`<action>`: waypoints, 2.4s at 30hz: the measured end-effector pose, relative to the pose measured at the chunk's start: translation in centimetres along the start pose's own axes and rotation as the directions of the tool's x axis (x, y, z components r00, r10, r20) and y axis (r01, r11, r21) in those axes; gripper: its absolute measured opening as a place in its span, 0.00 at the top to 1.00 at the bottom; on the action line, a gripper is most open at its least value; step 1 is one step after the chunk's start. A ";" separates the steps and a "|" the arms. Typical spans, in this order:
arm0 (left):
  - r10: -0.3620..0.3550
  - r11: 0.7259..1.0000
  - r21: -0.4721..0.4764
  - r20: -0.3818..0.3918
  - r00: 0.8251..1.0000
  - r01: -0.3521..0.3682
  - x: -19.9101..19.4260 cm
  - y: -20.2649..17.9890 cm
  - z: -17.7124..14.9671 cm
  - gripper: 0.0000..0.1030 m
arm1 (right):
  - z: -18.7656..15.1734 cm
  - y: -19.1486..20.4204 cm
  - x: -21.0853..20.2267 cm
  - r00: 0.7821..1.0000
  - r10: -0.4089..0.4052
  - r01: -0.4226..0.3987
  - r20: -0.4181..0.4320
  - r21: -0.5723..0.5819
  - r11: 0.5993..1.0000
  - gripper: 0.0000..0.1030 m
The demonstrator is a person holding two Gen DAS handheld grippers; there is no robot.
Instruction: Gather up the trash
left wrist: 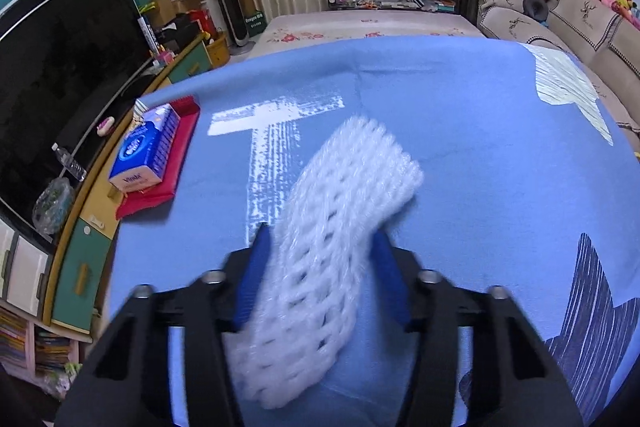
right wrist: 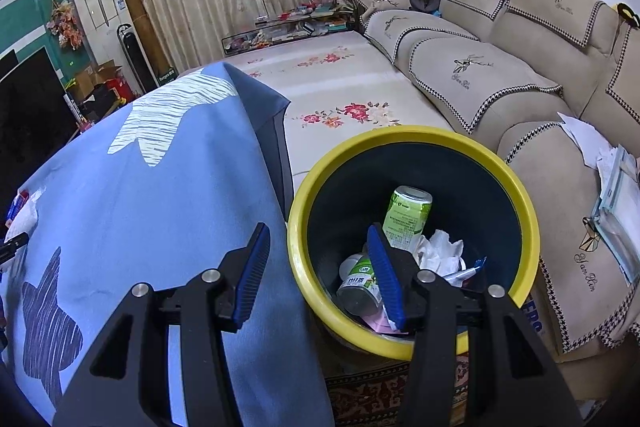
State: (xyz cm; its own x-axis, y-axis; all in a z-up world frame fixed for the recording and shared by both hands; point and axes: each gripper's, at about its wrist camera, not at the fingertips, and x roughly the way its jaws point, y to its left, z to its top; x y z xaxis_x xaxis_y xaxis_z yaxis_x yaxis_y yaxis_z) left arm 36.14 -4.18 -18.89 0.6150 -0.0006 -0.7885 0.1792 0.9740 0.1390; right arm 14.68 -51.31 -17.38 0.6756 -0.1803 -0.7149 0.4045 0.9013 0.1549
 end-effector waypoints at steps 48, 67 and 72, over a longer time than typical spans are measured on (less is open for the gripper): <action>-0.466 0.752 0.392 -0.252 0.848 0.530 -5.4 -55.3 1.4 0.39 | -5.2 -18.7 -9.5 0.979 -0.146 0.100 0.143 0.292 0.951 0.52; -0.361 0.912 0.215 0.016 0.933 0.349 -14.3 -32.9 -1.3 0.05 | -5.6 -12.4 -13.3 0.980 -0.118 0.093 0.158 0.160 0.983 0.35; -0.240 0.966 0.154 0.227 0.944 0.209 -20.4 -22.0 -4.7 0.05 | -5.3 -7.6 -14.9 0.981 -0.031 0.021 0.192 0.054 0.998 0.07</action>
State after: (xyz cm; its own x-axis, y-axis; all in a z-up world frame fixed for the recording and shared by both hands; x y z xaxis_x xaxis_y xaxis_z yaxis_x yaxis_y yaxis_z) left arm 16.07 -24.56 -8.67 0.7117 -0.2862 -0.6415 0.4195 0.9057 0.0614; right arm -1.72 -53.36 -11.50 0.7685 -0.2802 -0.5752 0.4512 0.8748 0.1766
